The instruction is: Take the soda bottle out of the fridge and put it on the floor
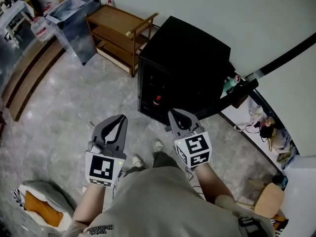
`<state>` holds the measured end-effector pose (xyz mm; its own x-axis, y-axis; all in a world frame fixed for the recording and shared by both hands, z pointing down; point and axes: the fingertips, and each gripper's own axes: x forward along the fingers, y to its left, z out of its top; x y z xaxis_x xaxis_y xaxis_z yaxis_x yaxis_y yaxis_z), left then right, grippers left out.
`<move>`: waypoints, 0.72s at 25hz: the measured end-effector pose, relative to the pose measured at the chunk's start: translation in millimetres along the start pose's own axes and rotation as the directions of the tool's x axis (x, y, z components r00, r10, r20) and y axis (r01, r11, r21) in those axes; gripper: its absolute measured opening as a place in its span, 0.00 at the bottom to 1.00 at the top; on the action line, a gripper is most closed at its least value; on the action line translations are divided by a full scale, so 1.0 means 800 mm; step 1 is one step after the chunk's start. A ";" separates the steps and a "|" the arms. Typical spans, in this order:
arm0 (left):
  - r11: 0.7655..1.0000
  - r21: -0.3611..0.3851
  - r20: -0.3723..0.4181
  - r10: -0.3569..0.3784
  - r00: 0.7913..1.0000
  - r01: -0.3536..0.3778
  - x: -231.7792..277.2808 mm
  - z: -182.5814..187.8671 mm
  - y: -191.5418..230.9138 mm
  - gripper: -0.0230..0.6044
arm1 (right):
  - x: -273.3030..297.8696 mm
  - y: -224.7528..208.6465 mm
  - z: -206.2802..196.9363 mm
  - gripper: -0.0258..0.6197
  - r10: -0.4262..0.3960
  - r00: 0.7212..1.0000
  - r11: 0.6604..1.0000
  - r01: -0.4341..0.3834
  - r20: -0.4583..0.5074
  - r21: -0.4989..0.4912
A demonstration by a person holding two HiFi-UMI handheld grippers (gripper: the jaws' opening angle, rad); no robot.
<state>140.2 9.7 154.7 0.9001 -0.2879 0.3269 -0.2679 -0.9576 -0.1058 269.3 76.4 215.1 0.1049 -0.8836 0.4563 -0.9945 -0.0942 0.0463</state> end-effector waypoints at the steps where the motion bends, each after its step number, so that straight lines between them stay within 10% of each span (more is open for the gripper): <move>1: 1.000 -0.006 -0.008 0.005 1.000 -0.006 0.009 -0.002 0.002 0.05 | 0.012 -0.007 -0.007 0.04 0.006 1.000 1.000 -0.006 -0.013 0.002; 18: 0.986 -0.121 -0.139 0.101 0.985 -0.118 0.157 -0.089 0.043 0.05 | 0.217 -0.063 -0.153 0.18 0.118 0.961 0.993 -0.108 -0.249 0.053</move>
<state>219.4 -60.2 259.2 0.8118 -0.3814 0.4422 -0.4118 -0.9108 -0.0295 337.1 -16.1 400.8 -0.0166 -0.7465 0.6652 -0.9985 -0.0228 -0.0505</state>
